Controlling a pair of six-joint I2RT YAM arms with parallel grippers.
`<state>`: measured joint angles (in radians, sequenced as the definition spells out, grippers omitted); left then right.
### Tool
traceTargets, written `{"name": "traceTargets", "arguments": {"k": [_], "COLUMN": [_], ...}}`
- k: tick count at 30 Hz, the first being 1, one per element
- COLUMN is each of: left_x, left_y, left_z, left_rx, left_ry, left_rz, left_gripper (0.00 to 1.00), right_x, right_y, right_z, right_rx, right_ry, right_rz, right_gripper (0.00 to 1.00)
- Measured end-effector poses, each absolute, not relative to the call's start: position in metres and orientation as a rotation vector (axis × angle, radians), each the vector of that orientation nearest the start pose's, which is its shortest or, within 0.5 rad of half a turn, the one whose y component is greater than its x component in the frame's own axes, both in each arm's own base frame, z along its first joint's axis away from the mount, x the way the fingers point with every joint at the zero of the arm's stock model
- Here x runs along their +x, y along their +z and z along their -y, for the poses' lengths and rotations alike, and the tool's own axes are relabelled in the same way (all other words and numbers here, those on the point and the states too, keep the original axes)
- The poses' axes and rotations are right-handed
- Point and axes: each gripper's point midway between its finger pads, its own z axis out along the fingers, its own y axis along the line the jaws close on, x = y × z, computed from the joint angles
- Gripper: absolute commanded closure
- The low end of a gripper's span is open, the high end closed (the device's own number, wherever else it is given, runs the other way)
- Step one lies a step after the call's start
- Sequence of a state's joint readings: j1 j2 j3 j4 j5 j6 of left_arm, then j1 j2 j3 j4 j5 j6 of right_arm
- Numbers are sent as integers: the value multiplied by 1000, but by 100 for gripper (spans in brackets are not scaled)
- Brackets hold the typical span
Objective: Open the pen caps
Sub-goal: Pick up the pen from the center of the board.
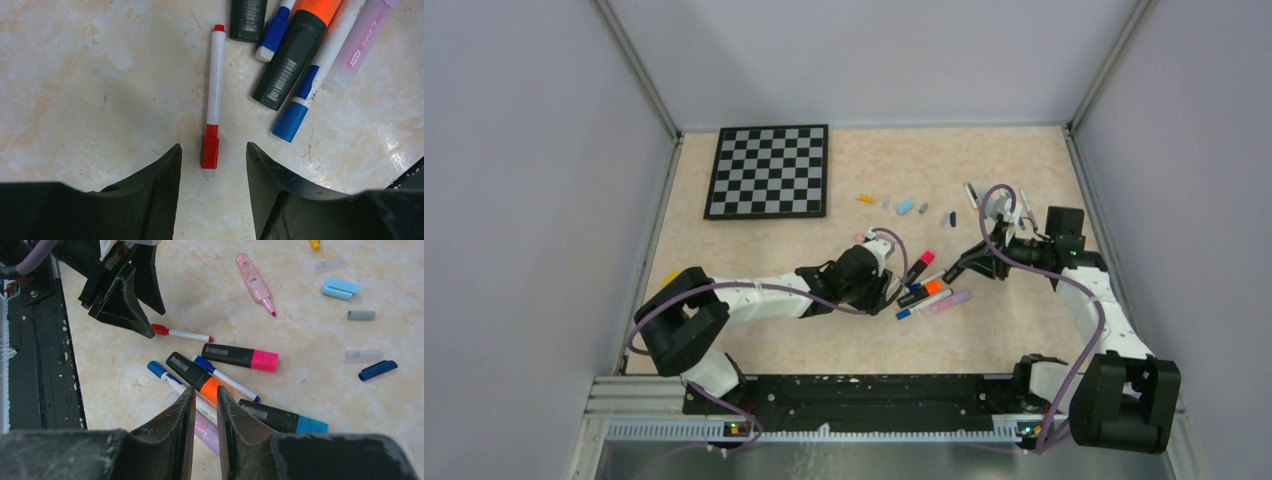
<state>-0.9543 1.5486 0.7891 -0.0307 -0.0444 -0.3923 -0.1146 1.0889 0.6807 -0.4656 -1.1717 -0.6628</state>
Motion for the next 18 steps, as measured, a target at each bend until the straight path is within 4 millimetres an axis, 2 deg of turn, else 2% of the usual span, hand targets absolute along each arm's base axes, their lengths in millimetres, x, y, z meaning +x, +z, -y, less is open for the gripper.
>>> {"name": "traceTargets", "arguments": {"k": [6,11,18], "left_x": [213,212,213], "left_y": [36,26,24], "left_z": [318,321,320], "left_rx": [678,696,698], "left_ry": [-535,-508,-467], "left_rz": [-2380,-2404,-2413], "left_gripper": [59,63,82], "right_x": [243,242,242], "right_y": [157,156,156], "right_z": [-125,-125,-125], "right_rx": [-969,-967,-969], "right_ry": [918,923,924], "right_rz": [-1730,-1734,-1736], "right_gripper": [79,79,79]}}
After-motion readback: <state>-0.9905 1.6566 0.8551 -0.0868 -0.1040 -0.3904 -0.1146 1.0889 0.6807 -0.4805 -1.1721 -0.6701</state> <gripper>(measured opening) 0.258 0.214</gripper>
